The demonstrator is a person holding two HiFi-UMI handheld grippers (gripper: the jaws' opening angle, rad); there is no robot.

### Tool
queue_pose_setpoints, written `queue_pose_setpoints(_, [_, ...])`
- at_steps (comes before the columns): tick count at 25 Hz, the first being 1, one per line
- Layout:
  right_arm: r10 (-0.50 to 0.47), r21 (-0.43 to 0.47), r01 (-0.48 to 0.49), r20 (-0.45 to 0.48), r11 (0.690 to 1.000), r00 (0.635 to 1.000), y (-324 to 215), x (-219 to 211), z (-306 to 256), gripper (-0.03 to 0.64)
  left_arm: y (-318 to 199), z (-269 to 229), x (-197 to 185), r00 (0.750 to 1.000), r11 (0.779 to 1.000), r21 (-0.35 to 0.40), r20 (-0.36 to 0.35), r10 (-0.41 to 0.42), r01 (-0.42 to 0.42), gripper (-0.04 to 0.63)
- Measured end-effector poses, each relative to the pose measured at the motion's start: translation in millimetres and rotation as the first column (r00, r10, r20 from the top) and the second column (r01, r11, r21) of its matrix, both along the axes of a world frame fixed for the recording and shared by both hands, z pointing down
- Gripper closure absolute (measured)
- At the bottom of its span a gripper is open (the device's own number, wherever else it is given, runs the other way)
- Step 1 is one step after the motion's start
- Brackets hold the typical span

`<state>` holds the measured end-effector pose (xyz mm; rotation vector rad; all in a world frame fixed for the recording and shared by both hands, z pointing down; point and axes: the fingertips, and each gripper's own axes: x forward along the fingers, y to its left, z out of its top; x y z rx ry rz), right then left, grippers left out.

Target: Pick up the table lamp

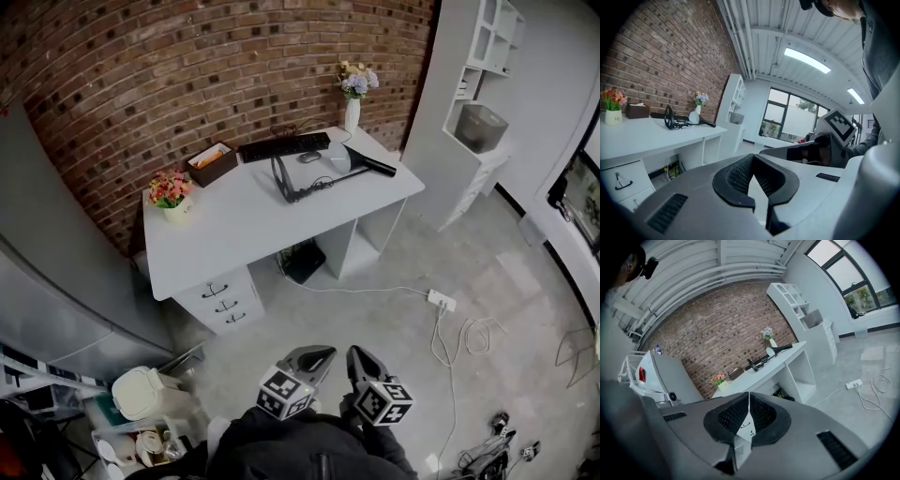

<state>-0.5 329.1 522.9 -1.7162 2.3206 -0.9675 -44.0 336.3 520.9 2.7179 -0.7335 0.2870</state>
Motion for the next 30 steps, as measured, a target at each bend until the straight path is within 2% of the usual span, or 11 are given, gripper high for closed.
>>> queue_pose_setpoints(10, [0.008,-0.018,-0.008,-0.007,1.0,1.0,-14.2,24.2,9.4,0.604,-15.9,7.8,22.3,1.0,1.0,-0.017,0.001,-0.005,0.005,0.588])
queue_pose_setpoints(23, [0.027,-0.039,-0.028,-0.032,0.999,0.999,3.4,32.1,17.8,0.604,-4.6,16.5,21.7,0.999,0.998,-0.049,0.018,-0.03,0.031,0.588])
queue_pose_setpoints(27, [0.018,-0.048,-0.018,-0.002,0.999,1.0,0.4,26.3,18.7,0.604,-6.6,17.9,21.6,0.999,0.998,-0.054,0.021,-0.03,0.031,0.588])
queue_pose_setpoints(30, [0.005,-0.044,-0.006,-0.02,0.999,1.0,-6.1,24.7,19.8,0.604,-13.3,19.7,20.1,0.999,0.998,-0.058,0.022,-0.034,0.035,0.588])
